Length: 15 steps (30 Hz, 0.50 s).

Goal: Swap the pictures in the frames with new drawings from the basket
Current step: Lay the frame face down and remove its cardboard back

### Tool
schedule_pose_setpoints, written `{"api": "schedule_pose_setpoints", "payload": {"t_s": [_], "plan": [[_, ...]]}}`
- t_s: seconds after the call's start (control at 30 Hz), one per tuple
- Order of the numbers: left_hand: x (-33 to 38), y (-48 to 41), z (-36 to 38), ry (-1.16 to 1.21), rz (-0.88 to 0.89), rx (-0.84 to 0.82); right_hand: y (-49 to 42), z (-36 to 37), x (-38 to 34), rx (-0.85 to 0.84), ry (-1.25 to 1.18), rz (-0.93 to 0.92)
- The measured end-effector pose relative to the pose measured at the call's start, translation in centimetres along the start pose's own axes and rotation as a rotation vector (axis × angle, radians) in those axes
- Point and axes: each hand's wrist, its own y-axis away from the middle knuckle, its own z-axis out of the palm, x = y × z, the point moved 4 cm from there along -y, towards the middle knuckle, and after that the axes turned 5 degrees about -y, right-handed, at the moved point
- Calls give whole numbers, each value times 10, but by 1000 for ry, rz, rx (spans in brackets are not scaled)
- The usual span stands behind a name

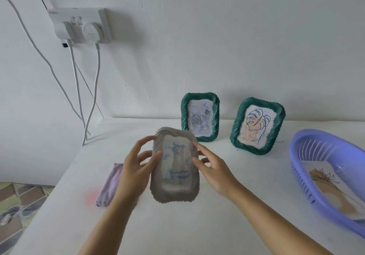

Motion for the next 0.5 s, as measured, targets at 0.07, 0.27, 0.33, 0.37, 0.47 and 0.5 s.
{"api": "schedule_pose_setpoints", "payload": {"t_s": [0.07,0.27,0.33,0.37,0.47,0.5], "plan": [[7,2,3,-51,14,12,5,-3,2,9,-4,4],[16,14,25,-290,54,22,18,-9,17,-3,-82,141],[16,21,36,-372,70,23,24,-14,14,1,-100,138],[16,24,42,-397,75,17,28,-17,10,1,-111,123],[13,30,54,-387,64,-21,40,-25,-3,-12,-160,40],[11,32,58,-351,44,-45,44,-27,-7,-20,-162,9]]}}
